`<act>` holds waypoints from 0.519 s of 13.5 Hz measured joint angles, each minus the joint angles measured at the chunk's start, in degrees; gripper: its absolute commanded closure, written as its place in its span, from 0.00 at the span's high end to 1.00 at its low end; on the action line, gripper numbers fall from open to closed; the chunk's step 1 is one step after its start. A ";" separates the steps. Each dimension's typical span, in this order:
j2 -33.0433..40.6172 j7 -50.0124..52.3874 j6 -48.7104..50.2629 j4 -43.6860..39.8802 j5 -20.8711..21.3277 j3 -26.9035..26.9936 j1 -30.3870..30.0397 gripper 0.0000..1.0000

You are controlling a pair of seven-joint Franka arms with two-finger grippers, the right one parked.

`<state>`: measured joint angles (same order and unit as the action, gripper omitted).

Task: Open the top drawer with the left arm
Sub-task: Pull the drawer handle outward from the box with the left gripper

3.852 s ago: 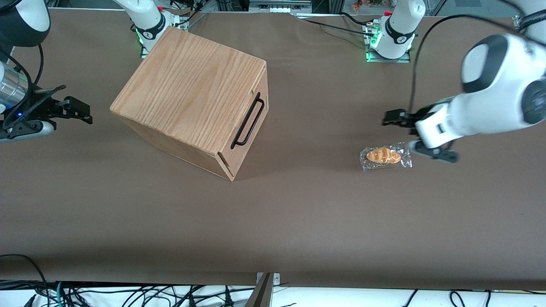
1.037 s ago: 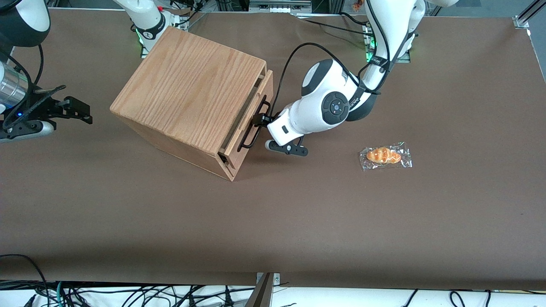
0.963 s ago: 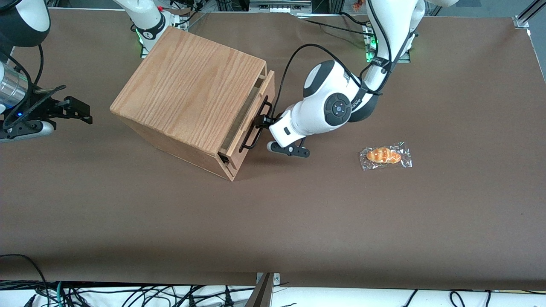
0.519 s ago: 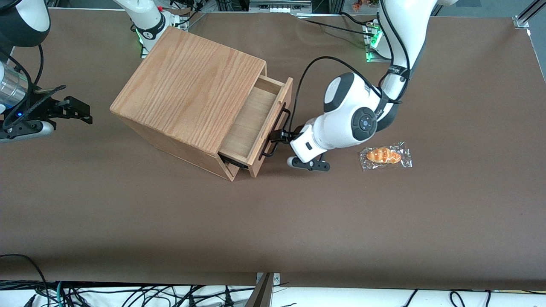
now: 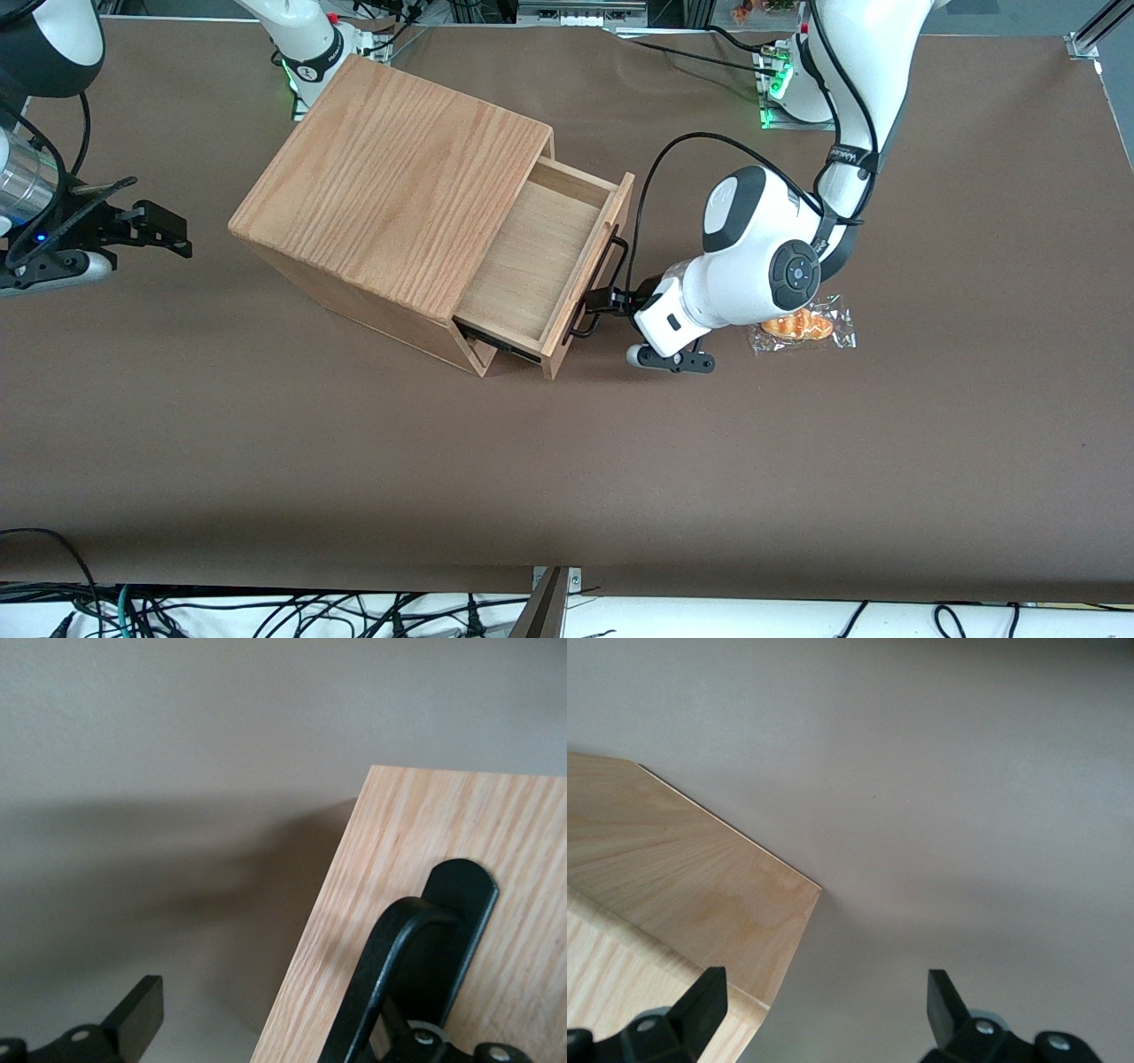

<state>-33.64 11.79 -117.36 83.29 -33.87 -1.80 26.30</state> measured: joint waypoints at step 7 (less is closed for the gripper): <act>-0.01 -0.90 0.00 0.00 0.00 0.01 -0.93 1.00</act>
<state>-33.65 10.89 -117.36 83.29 -33.87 -1.79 25.37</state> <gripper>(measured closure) 0.000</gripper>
